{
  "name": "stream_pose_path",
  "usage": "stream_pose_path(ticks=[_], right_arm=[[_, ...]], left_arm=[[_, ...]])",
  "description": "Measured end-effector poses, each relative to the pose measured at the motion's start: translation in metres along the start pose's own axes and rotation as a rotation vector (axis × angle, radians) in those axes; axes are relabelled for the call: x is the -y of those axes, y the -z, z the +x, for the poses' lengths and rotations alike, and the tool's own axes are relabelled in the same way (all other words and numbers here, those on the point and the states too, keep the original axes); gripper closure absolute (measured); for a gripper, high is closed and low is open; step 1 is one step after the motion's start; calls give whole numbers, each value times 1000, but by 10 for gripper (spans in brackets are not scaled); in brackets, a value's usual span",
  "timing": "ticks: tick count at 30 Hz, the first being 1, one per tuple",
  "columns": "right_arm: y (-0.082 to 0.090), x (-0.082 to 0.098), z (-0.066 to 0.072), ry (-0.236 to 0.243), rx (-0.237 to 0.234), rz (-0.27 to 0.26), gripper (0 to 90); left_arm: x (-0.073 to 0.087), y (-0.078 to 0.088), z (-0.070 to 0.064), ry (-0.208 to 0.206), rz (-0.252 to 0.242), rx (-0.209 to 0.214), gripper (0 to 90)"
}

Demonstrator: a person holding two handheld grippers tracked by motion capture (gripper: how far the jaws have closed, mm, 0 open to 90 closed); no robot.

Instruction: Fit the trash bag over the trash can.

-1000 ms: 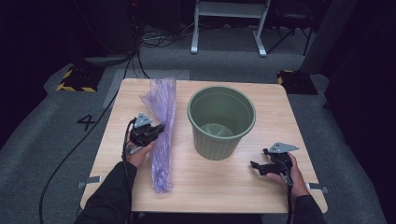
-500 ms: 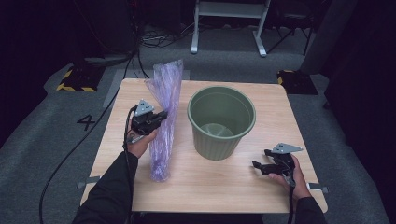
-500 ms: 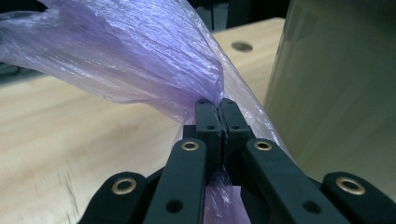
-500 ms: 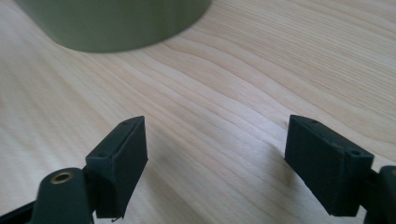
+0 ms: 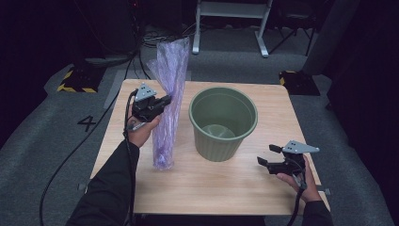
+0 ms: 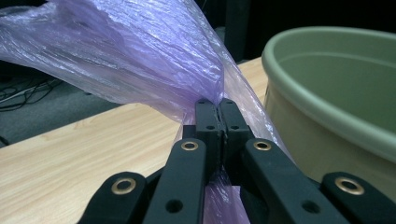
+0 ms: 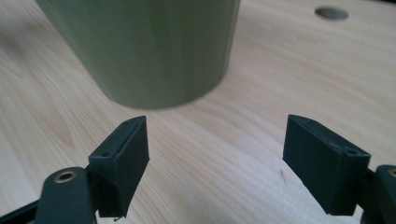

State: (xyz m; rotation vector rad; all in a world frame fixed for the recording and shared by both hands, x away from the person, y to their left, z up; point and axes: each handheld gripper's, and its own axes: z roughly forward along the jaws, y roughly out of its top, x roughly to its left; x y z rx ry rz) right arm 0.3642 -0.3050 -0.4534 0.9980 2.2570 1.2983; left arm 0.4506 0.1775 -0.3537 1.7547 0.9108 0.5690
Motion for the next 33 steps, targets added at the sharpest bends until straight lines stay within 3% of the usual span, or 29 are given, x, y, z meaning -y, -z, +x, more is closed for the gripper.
stream_pose_path(ticks=[10, 17, 23, 28, 33], right_arm=[[27, -37, 15, 44, 8, -101, 239], [37, -66, 22, 74, 32, -179, 246], [39, -88, 28, 88, 53, -215, 248], [38, -102, 33, 101, 40, -243, 248], [27, -127, 45, 148, 37, -244, 255]], left_arm=[[-28, 0, 4, 11, -4, 5, 887], [-39, -3, -12, -26, -9, 26, 887], [-49, -4, -23, -58, -11, 51, 888], [-54, -4, -31, -74, -16, 71, 888], [-60, -7, -49, -121, -10, 118, 888]])
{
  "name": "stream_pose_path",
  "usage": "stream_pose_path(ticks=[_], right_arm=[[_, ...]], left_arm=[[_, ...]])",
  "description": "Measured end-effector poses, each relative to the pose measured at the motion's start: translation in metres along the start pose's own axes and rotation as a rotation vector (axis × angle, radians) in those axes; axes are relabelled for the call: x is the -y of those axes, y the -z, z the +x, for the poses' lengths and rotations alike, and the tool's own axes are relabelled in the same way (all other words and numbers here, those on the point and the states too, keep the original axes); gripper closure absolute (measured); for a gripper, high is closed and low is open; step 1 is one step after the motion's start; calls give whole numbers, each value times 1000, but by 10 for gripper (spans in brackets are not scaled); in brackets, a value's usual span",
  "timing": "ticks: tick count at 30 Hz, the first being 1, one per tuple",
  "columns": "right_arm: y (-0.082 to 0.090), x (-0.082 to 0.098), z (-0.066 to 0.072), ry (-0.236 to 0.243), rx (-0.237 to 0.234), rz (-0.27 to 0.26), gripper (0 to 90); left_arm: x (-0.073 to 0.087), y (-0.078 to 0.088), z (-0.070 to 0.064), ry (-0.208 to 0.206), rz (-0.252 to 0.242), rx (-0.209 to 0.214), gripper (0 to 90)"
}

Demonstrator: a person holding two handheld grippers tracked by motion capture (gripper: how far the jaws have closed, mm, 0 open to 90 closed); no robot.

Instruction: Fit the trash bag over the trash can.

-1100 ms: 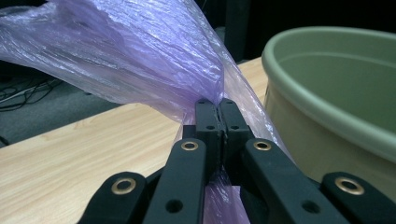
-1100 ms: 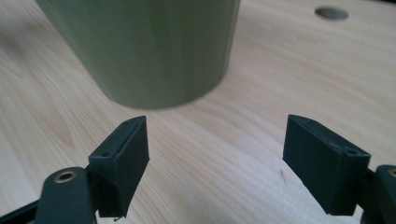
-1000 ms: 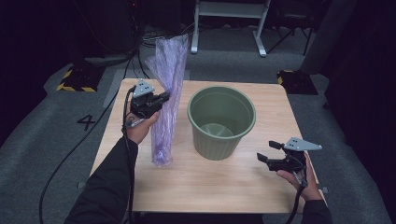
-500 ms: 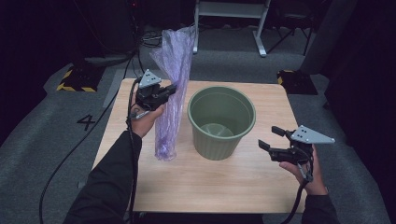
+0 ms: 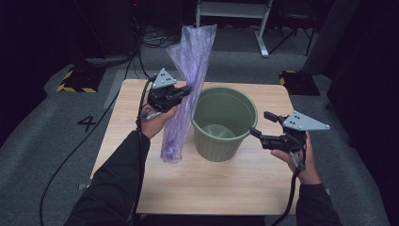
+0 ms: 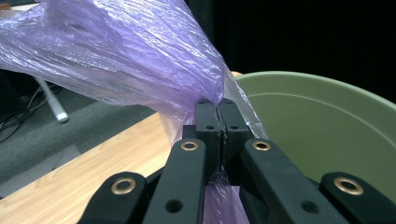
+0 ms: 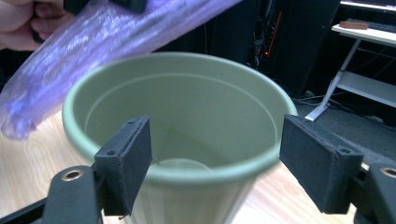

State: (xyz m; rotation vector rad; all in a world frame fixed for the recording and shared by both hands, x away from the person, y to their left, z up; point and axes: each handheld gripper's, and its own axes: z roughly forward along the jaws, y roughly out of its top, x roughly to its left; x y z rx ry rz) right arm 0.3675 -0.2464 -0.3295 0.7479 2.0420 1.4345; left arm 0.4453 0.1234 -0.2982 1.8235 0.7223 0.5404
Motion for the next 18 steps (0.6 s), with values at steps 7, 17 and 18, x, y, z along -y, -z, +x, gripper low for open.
stream_pose_path(ticks=[7, 17, 18], right_arm=[[-19, -18, 7, 37, -2, 20, 255], [-27, -29, 1, -4, -15, -9, 240], [-27, -30, 1, -6, -17, -11, 235]], left_arm=[[-3, -6, -20, -49, 6, 48, 887], [1, -11, -47, -136, 17, 118, 887], [1, -12, -50, -144, 18, 129, 887]])
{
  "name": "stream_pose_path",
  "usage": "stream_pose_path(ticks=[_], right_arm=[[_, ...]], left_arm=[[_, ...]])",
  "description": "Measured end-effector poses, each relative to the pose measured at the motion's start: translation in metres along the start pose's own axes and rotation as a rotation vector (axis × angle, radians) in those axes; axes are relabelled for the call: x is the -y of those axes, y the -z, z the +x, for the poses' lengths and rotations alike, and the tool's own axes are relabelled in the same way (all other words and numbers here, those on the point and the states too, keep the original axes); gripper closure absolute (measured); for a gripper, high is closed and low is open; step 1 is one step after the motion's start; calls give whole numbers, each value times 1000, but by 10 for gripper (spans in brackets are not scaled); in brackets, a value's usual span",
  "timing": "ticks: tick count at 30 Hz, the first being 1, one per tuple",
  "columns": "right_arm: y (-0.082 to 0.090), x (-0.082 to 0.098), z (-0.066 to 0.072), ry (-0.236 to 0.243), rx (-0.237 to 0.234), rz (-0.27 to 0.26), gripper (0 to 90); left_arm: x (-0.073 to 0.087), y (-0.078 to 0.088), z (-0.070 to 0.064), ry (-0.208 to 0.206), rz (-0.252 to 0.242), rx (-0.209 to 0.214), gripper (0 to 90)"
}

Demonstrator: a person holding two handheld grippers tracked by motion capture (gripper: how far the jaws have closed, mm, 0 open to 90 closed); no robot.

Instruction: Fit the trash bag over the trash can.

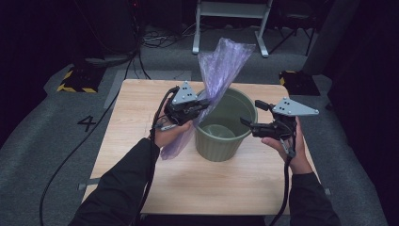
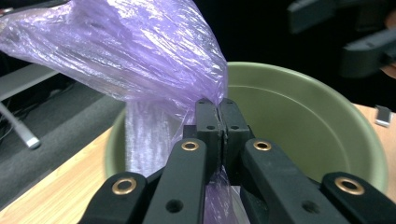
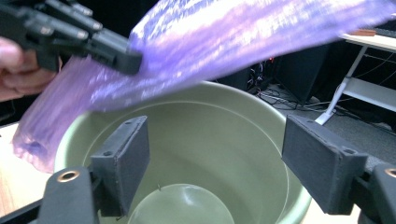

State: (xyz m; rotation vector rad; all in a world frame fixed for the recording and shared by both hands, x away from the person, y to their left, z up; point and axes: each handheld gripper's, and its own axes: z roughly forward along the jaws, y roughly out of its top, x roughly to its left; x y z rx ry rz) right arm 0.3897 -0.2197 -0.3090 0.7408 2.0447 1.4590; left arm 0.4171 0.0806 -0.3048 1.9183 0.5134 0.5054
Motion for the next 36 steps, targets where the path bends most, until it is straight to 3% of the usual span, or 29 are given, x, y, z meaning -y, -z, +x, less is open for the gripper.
stream_pose_path(ticks=[7, 14, 24, 26, 28, 33, 36], right_arm=[[-5, -5, -4, -44, 3, -14, 197], [-6, -6, -10, -122, -18, -49, 156], [-14, -9, 0, -166, -55, -75, 161], [-16, -8, 2, -155, -71, -80, 246], [-17, -8, 3, -152, -54, -79, 376], [-19, -6, 5, -120, -57, -75, 685], [-19, -3, 6, -110, -53, -93, 835]], left_arm=[[0, -7, -20, -63, 17, 44, 887], [3, -10, -36, -127, 35, 49, 887], [7, -13, -58, -197, 30, 76, 887], [7, -14, -62, -212, 31, 77, 887], [7, -15, -64, -222, 35, 74, 887], [9, -16, -64, -211, 28, 69, 878], [10, -16, -60, -185, 33, 69, 760]])
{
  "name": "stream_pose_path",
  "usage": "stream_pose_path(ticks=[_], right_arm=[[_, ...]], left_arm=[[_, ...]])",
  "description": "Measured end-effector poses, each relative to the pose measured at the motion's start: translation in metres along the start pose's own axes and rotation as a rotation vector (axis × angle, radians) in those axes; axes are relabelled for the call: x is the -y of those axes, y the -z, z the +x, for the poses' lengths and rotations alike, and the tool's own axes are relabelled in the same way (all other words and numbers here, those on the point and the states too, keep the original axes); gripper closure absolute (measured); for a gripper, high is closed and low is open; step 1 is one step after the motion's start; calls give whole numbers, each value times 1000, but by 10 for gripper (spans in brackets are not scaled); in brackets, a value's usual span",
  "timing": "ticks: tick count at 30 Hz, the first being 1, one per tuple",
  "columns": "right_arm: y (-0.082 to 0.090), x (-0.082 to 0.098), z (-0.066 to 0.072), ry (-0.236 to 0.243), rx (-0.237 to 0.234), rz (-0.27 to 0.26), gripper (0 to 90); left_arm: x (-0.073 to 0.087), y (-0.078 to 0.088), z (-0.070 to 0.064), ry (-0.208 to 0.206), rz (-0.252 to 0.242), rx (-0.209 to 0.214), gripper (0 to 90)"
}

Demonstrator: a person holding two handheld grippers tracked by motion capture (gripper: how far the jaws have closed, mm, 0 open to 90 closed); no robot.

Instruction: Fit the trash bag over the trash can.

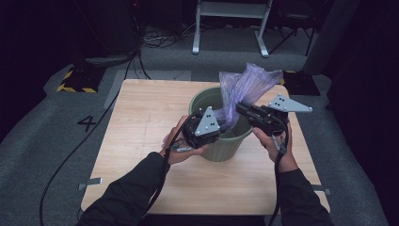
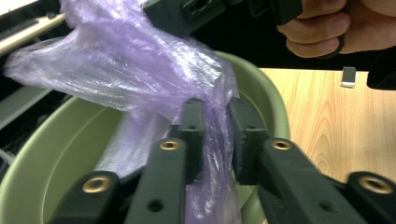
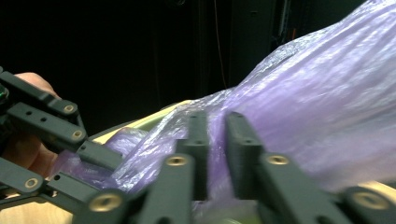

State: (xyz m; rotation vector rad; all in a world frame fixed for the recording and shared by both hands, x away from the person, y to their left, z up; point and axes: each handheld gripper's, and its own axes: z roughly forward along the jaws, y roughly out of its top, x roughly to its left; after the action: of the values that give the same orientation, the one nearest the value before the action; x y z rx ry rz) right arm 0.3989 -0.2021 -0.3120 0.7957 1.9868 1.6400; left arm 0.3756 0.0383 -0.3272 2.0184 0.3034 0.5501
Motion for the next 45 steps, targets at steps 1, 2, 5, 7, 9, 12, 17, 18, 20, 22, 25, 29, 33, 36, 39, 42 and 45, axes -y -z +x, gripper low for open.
stream_pose_path(ticks=[1, 2, 5, 7, 9, 12, 17, 18, 20, 22, 25, 29, 33, 36, 39, 42, 45], right_arm=[[0, 1, 0, 1, 3, -5, 865], [0, 1, 0, 1, 3, -5, 865], [5, 2, -3, 2, 26, -48, 900], [8, 2, -5, 2, 36, -64, 900], [10, 3, -7, -3, 43, -73, 900], [14, 4, -10, -6, 60, -86, 900], [18, 6, -14, -14, 79, -102, 900], [18, 6, -14, -14, 79, -102, 900], [17, 8, -14, -20, 44, -108, 900], [16, 8, -9, -4, 25, -118, 900], [15, 6, -1, 27, -1, -117, 900], [18, 3, 6, 51, -35, -128, 900], [23, 0, 11, 67, -56, -148, 900], [26, -2, 14, 75, -66, -149, 823], [25, -3, 15, 66, -47, -140, 606], [20, -4, 14, 21, -18, -103, 378], [13, -2, 12, -28, 5, -52, 232]], left_arm=[[1, 0, 1, 3, 0, 14, 750], [1, 0, 1, 3, 0, 14, 715], [4, 6, 5, 20, -12, 26, 621], [5, 8, 5, 29, -12, 24, 589], [7, 14, 9, 36, -19, 29, 580], [10, 18, 11, 51, -4, 26, 513], [17, 22, 12, 59, 11, 43, 460], [17, 22, 12, 59, 11, 43, 476], [15, 23, 11, 45, 3, 52, 563], [12, 21, 8, 17, 7, 55, 653], [9, 18, 2, -21, 17, 67, 803], [7, 17, -1, -52, 30, 57, 880], [4, 21, 0, -39, 7, 57, 888], [2, 25, 0, -47, -7, 42, 890], [-1, 26, 2, -49, -14, 22, 891], [-3, 25, 1, -55, -29, 11, 892], [-6, 20, -5, -74, -46, -6, 892]])
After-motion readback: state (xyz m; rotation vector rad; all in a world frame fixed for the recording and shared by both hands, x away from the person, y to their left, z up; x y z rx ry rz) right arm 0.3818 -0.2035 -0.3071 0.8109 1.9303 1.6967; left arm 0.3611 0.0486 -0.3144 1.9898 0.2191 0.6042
